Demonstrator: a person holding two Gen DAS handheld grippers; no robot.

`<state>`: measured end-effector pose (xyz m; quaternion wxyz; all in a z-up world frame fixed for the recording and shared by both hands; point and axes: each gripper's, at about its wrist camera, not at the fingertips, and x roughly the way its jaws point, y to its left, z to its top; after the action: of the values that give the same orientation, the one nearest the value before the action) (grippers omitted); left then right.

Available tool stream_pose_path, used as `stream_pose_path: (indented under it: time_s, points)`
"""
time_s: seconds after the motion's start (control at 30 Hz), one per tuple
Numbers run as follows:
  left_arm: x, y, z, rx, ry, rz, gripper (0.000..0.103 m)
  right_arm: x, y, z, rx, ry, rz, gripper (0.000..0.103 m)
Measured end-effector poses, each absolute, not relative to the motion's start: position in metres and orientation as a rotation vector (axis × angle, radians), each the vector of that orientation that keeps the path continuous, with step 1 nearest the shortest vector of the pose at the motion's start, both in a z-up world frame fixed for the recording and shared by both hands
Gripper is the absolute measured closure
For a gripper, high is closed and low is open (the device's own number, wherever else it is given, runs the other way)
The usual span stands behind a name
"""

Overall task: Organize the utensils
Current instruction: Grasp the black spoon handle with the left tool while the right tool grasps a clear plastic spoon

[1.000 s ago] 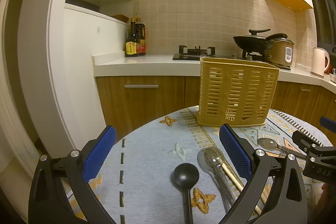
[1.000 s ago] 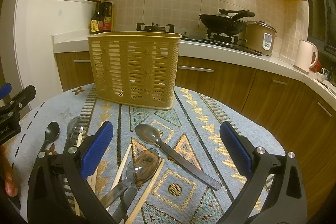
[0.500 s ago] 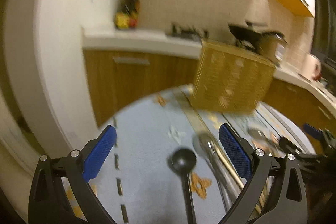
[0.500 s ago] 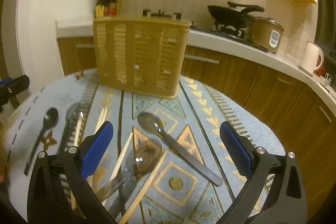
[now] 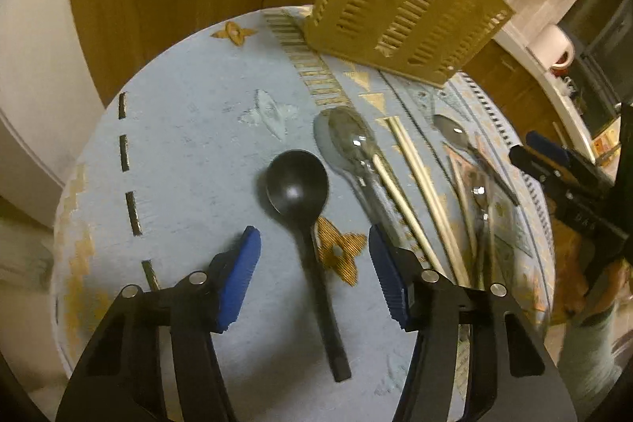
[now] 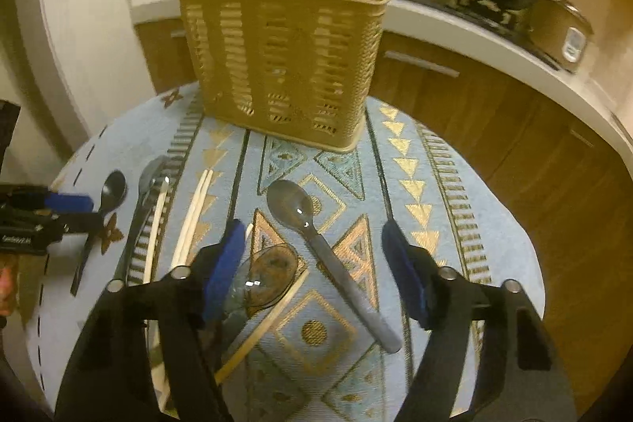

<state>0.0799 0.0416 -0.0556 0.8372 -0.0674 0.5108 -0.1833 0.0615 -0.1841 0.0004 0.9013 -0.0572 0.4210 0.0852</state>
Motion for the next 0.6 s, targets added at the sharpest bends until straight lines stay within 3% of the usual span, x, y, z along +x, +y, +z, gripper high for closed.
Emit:
stream_pose_path:
  time_s: [0.17, 0.23, 0.6]
  points:
    - [0.088, 0.031, -0.056, -0.118, 1.118, -0.379, 0.050, 0.096, -0.185, -0.010, -0.124, 1.051, 0.302, 0.054]
    - [0.093, 0.028, -0.053, -0.078, 1.126, -0.359, 0.054, 0.107, -0.187, -0.015, -0.120, 1.101, 0.321, 0.067]
    - [0.105, 0.008, -0.050, 0.088, 1.157, -0.369, 0.054, 0.138, -0.171, -0.037, -0.221, 1.272, 0.385, 0.068]
